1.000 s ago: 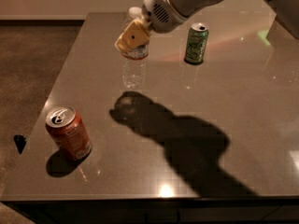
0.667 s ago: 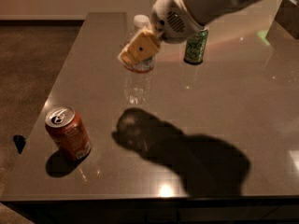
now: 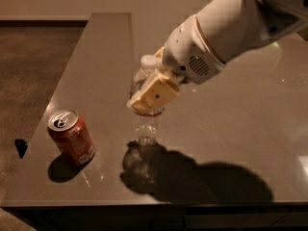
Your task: Move water bottle near coke can
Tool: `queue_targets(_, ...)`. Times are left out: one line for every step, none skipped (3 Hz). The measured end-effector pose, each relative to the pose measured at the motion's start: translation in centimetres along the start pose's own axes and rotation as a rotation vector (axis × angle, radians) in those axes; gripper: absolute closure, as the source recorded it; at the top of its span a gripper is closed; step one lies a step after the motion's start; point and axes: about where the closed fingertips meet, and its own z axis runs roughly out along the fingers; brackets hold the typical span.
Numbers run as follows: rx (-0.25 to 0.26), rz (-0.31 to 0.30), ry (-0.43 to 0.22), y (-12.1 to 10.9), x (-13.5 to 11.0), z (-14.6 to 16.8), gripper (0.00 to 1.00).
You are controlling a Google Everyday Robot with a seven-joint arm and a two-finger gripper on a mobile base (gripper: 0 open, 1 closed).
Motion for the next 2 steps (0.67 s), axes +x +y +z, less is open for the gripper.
queue_targets(-0.044,-0.086,-0.006,1.68,-0.26,0.70,1.00)
queue_targets(-0.080,-0.142,-0.022,2.27,-1.02,1.02,1.00)
